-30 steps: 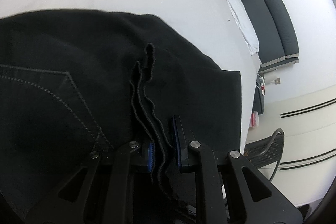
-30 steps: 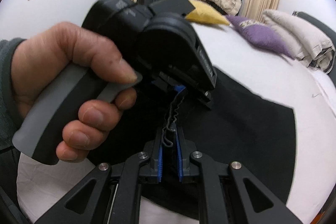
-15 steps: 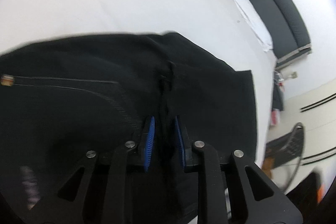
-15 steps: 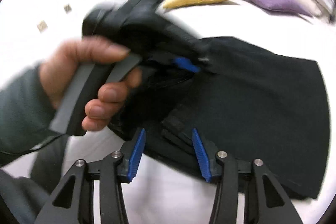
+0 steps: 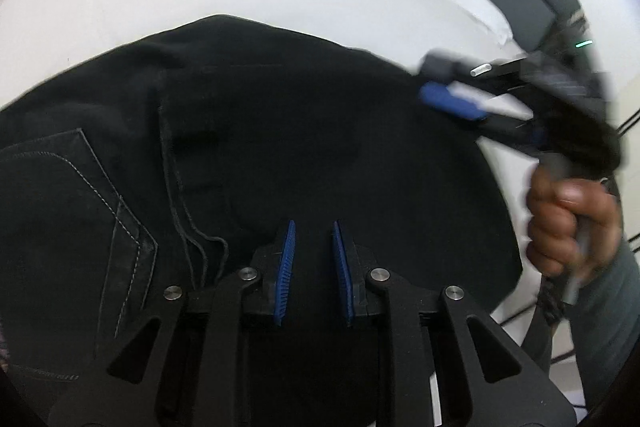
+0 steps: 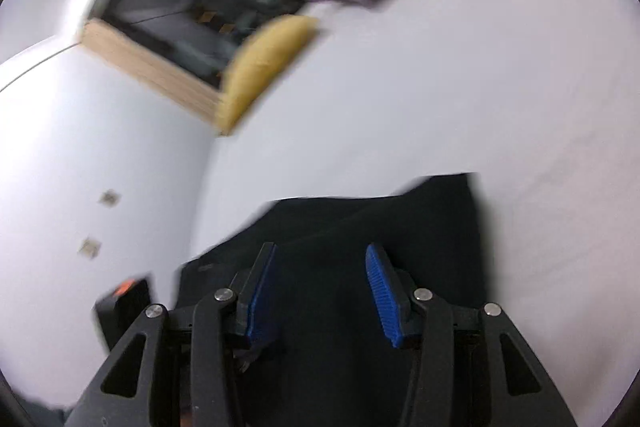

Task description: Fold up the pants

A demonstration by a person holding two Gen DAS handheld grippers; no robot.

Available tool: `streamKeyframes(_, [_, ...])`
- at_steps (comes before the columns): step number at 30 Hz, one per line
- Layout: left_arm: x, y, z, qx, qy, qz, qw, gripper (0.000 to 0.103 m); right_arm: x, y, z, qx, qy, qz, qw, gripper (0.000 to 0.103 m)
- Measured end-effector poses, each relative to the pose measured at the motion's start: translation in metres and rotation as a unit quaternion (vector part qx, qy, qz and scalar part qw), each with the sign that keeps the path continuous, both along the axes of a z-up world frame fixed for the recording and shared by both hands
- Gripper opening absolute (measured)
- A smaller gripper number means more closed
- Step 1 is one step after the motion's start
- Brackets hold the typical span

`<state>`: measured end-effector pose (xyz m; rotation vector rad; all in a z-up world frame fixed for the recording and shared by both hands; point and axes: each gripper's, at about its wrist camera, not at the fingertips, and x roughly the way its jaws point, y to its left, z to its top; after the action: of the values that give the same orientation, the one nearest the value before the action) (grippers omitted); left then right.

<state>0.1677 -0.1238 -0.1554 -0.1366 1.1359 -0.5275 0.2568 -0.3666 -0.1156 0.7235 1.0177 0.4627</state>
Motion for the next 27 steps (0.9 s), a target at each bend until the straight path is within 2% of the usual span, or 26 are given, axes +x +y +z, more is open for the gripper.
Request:
streamKeyframes(1, [0.001, 0.001, -0.001, -0.003, 0.002, -0.001, 1.0000, 0.019, 0.004, -0.008, -0.010, -0.001, 0.007, -0.014, 1.000, 0.035])
streamKeyframes(2, [-0.001, 0.004, -0.001, -0.002, 0.002, -0.004, 1.0000, 0.019, 0.005, -0.016, -0.018, 0.002, 0.009, -0.028, 1.000, 0.014])
streamKeyframes(3, [-0.001, 0.004, -0.001, 0.002, 0.000, -0.006, 1.0000, 0.019, 0.005, -0.024, -0.023, 0.008, 0.013, -0.047, 0.999, 0.004])
streamKeyframes(5, [-0.005, 0.000, 0.000, 0.017, -0.008, -0.008, 0.9998, 0.019, 0.002, -0.035, -0.021, 0.012, 0.012, -0.074, 0.997, 0.004])
streamKeyframes(7, [-0.011, -0.005, 0.001, 0.029, -0.017, -0.007, 0.9994, 0.019, -0.018, -0.044, -0.003, -0.011, 0.003, -0.085, 0.996, 0.008])
streamKeyframes(9, [-0.017, -0.010, 0.002, 0.037, -0.025, -0.005, 0.9990, 0.019, -0.035, -0.038, 0.017, -0.006, -0.018, -0.060, 0.998, 0.022])
streamKeyframes(12, [-0.020, -0.019, 0.003, 0.048, -0.029, -0.004, 0.9984, 0.019, -0.074, -0.020, 0.040, 0.013, -0.042, 0.002, 0.999, 0.027])
streamKeyframes(14, [-0.022, -0.024, 0.003, 0.053, -0.029, -0.003, 0.9982, 0.019, -0.102, -0.007, 0.037, 0.021, -0.030, 0.034, 0.999, 0.037])
streamKeyframes(15, [-0.023, -0.025, 0.003, 0.053, -0.029, -0.001, 0.9982, 0.019, -0.111, -0.004, 0.030, 0.014, -0.014, 0.041, 0.999, 0.038])
streamKeyframes(17, [-0.019, -0.032, 0.002, 0.055, -0.029, 0.001, 0.9981, 0.019, -0.119, 0.001, 0.004, -0.001, 0.029, 0.043, 0.999, 0.037])
streamKeyframes(18, [-0.019, -0.035, 0.001, 0.057, -0.029, 0.001, 0.9979, 0.019, -0.130, -0.005, -0.006, 0.004, 0.033, 0.028, 0.999, 0.026])
streamKeyframes(21, [-0.020, -0.039, 0.001, 0.058, -0.028, 0.000, 0.9979, 0.019, -0.147, -0.030, -0.007, 0.010, 0.048, -0.019, 0.999, 0.012])
streamKeyframes(23, [-0.017, -0.037, 0.000, 0.057, -0.027, 0.001, 0.9980, 0.019, -0.153, -0.040, 0.003, -0.029, 0.060, -0.038, 0.997, 0.012])
streamKeyframes(25, [-0.020, -0.034, 0.000, 0.060, -0.030, 0.001, 0.9978, 0.019, -0.139, -0.034, 0.021, -0.076, 0.044, -0.024, 0.996, 0.013])
streamKeyframes(27, [-0.021, -0.036, 0.000, 0.065, -0.031, 0.001, 0.9974, 0.019, -0.125, -0.023, 0.039, -0.079, 0.013, -0.006, 0.997, 0.017])
